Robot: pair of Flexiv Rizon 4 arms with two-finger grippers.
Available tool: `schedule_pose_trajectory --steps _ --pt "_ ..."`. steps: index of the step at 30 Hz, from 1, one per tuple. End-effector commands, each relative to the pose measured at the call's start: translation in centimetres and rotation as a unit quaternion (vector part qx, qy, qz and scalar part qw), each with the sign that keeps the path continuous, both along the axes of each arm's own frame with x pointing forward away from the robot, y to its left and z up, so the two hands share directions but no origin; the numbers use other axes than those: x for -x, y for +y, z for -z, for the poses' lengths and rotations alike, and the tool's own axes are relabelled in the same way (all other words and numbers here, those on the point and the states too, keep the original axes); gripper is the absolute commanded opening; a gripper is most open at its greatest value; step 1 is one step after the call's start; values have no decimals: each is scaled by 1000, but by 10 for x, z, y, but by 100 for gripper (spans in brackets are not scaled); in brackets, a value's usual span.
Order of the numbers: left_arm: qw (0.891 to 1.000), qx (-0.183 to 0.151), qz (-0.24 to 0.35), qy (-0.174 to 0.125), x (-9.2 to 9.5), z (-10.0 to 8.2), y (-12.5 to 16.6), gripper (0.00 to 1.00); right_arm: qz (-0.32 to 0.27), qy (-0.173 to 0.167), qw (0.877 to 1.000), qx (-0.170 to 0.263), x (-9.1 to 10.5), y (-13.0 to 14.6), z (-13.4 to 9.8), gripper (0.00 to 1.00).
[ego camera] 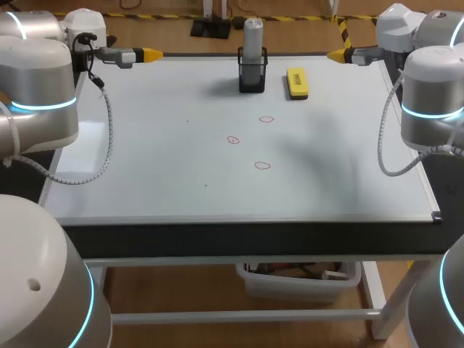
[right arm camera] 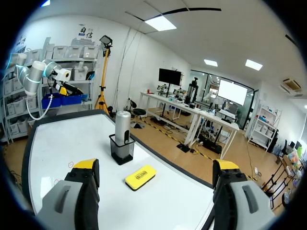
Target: Pick up the inspection probe, press it on each red-marked spot on the whiteboard one by one, put down the probe, pick up the eraser, and wipe off all the red marks.
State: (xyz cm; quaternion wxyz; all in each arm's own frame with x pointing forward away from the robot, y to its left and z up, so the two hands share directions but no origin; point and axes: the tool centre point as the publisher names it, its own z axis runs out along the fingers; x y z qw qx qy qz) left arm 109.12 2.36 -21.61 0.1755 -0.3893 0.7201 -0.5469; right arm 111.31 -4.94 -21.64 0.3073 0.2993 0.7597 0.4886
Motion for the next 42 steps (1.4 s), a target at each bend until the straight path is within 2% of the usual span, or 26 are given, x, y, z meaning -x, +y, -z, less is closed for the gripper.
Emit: schedule_pose_trajectory --steps 1,35,38,42 --pt "1000 1 -1 0 0 0 0 100 0 1 1000 0 0 0 0 100" --pt "1000 1 -1 0 0 0 0 100 0 1 1000 0 0 0 0 100" --pt "1000 26 7 -8 -16 3 -1 100 0 1 1000 0 0 0 0 100" --pt "998 16 50 -20 -33 6 -13 100 0 1 1000 0 0 0 0 100"
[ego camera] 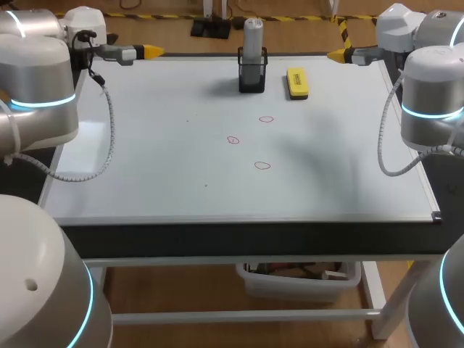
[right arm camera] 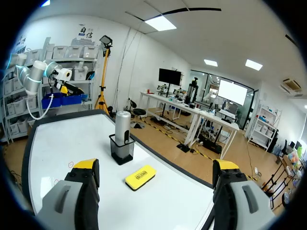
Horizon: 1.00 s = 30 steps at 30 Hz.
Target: Pick up the inspection probe, press it on each red-marked spot on the whiteboard one by one, put down the probe, pick up the eraser, and wipe off all the red marks.
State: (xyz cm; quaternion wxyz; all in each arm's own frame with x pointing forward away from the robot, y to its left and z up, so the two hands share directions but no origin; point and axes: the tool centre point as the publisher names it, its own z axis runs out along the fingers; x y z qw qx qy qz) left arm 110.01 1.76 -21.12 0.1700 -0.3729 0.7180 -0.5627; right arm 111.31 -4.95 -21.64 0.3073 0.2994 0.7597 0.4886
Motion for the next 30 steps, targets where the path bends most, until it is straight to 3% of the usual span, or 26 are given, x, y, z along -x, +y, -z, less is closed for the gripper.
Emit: schedule_pose_trajectory --steps 1,8,17,24,30 --pt "999 0 46 -13 -28 11 -10 100 0 1 1000 0 0 0 0 100" --pt "988 10 148 -49 -48 11 -39 100 0 1 1000 0 0 0 0 100" --pt "952 58 287 -85 -76 15 -79 100 0 1 1000 0 0 0 0 100" --pt "929 111 342 -87 -87 21 -108 100 0 1 1000 0 0 0 0 100" --pt "912 135 378 -86 -91 31 -134 100 0 1 1000 0 0 0 0 100"
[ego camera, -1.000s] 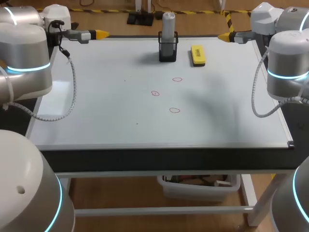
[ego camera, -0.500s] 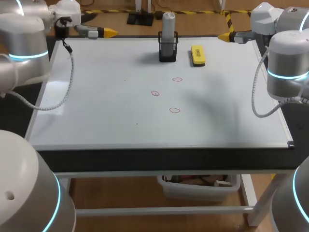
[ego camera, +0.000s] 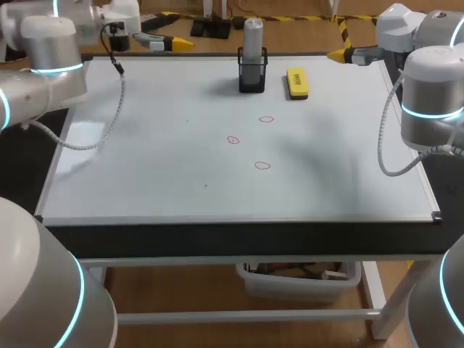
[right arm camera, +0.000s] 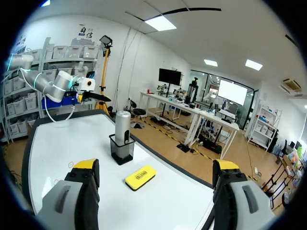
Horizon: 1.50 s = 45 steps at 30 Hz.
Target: Pick up the inspection probe, press it on each red-marked spot on the whiteboard one by one, put down the probe, pick up the eraser, and wipe off all the red marks.
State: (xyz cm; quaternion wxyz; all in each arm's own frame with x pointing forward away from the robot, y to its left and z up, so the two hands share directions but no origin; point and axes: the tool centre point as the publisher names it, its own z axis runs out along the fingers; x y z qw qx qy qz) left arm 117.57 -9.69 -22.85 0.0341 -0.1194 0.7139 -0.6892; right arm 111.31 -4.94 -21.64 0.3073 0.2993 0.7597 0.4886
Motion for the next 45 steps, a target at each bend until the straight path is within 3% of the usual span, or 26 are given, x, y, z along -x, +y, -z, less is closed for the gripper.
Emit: schedule_pose_trajectory --steps 1,9,22,33,45 --pt "993 27 115 3 -16 15 -24 100 0 1 1000 0 0 0 0 100" --pt "990 25 136 -2 -17 22 -53 100 0 1 1000 0 0 0 0 100" --pt "988 51 144 -10 -23 34 -103 100 0 1 1000 0 0 0 0 100" --pt "991 37 128 -27 -21 35 -142 100 0 1 1000 0 0 0 0 100" --pt "994 26 102 -23 -30 43 -171 100 0 1 1000 0 0 0 0 100"
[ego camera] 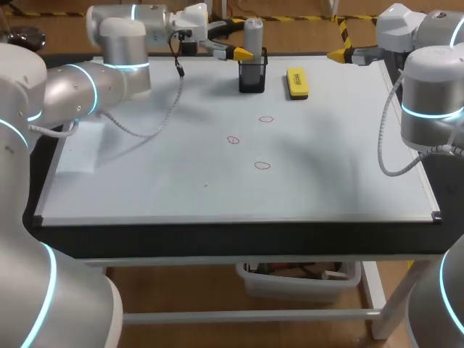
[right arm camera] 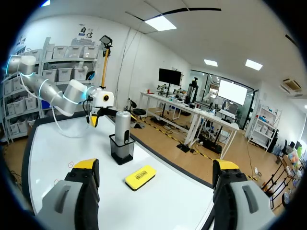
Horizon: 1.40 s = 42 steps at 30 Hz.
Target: Pick up the inspection probe, press it on each red-marked spot on the whiteboard one by one, put down the probe, pick up the eraser, and wipe off all the red marks.
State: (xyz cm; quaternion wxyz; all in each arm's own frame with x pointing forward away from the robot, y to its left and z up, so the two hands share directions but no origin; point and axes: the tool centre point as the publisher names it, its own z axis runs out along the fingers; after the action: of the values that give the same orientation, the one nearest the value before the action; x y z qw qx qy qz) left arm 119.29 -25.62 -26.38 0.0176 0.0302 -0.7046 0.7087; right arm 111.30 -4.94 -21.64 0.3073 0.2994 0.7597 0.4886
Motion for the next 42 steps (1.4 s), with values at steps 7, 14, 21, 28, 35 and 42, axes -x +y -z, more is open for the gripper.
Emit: schedule_pose_trajectory --steps 7,14,21,28,35,42 --pt "1000 7 -3 10 -17 9 -29 100 0 1 1000 0 0 0 0 100" --pt "1000 4 -7 12 -18 10 -38 100 0 1 1000 0 0 0 0 100" --pt "1000 2 -13 15 -21 14 -39 100 0 1 1000 0 0 0 0 100" --pt "1000 0 -17 16 -24 16 -34 100 0 1 1000 0 0 0 0 100" --pt "1000 2 -9 13 -25 16 -32 0 0 1 1000 0 0 0 0 100" --pt "1000 0 -1 7 -27 15 -27 0 0 1 1000 0 0 0 0 100"
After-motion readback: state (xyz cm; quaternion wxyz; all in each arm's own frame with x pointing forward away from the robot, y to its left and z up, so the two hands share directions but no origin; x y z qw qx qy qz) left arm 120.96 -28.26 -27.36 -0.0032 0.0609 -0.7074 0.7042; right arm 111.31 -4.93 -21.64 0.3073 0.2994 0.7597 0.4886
